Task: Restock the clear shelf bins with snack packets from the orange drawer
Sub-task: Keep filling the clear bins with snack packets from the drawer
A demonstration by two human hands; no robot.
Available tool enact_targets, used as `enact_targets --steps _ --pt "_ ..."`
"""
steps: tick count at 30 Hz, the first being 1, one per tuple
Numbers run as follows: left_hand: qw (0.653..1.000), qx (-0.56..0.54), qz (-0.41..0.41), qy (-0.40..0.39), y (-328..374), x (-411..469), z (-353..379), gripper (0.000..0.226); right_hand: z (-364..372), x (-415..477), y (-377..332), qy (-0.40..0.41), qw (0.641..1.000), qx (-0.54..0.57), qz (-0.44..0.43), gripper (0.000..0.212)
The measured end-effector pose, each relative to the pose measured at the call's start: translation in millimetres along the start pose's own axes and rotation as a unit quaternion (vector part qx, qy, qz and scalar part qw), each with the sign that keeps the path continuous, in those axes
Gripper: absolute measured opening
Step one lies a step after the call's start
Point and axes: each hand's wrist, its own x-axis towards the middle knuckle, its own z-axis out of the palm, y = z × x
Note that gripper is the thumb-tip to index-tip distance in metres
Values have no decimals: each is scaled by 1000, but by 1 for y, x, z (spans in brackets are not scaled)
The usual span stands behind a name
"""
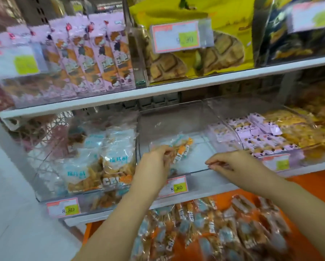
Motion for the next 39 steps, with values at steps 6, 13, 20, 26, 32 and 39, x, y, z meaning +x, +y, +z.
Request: enact_targets --steps 6,13,20,26,32,39 --pt "936 229 -48 -264 10 63 18 46 -2 7 11 -3 1000 25 -11 26" --pt "855 355 -67 -372 -6 74 43 34 0 7 19 -19 996 85 -18 24" --pt "965 43 -12 -260 28 72 6 25 1 9 13 58 979 197 -1 48" --pt "932 -271 -34 -238 42 71 21 21 -4 18 17 183 956 217 69 28" --pt "943 -181 -274 -56 -10 105 63 61 -10 16 31 294 930 189 110 18" --pt "940 40 -285 -184 -16 112 64 78 -10 17 39 284 934 180 118 17"
